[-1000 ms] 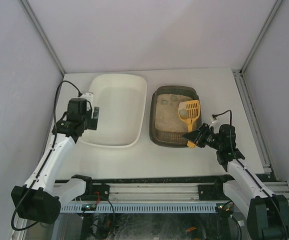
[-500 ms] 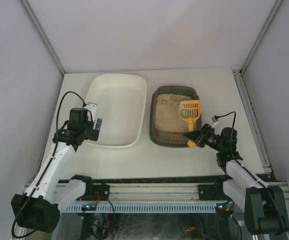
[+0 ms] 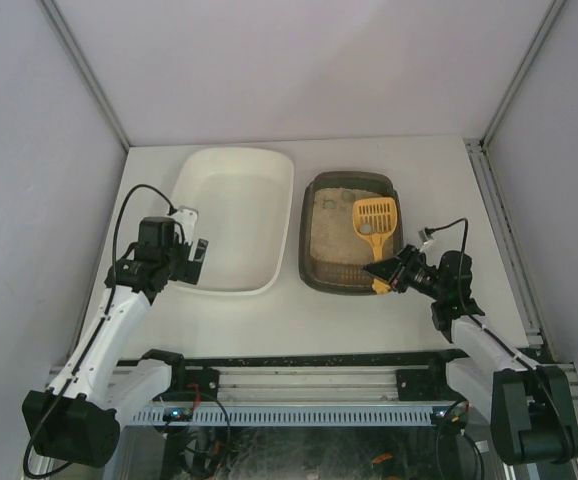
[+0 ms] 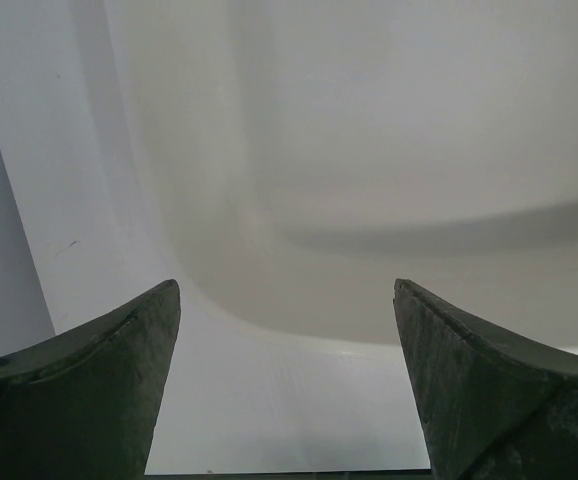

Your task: Clean the litter box

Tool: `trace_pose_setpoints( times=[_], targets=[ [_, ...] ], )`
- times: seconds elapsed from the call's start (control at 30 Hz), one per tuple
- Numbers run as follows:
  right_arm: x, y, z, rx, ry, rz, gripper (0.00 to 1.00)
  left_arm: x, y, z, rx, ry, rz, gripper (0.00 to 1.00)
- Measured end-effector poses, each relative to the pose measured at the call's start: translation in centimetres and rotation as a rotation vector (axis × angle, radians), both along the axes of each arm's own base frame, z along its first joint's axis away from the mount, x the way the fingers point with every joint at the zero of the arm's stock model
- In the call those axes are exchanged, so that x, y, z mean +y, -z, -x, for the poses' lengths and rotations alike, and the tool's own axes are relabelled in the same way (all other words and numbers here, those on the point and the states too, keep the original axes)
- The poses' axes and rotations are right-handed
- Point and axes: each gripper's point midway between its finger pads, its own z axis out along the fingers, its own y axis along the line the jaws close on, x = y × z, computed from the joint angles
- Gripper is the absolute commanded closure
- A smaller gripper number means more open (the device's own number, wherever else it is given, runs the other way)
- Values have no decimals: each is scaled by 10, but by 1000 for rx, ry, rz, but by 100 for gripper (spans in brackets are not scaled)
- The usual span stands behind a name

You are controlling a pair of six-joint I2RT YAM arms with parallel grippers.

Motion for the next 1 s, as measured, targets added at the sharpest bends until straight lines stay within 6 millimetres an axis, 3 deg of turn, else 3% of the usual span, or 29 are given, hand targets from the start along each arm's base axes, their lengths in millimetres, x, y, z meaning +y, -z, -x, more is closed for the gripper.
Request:
trace_pose_setpoints(
  times=[0.2,0.37,0.47,0.67,1.0],
  targets=[
    [10,-3,1,11,-46,-10,100,0,0,0,0,0,0,10],
    [-7,7,-11,45,30,-40,100,0,0,0,-1,1,2,10],
    [5,10,-2,71,-27,-30,100,-2,0,0,0,6,7,10],
    [-1,-3,-5,39,-1,-25,100,-2,0,0,0,6,7,11],
    [0,-24,8,-9,-19,66,100,-4,-8,0,-34,17,24,11]
  ],
)
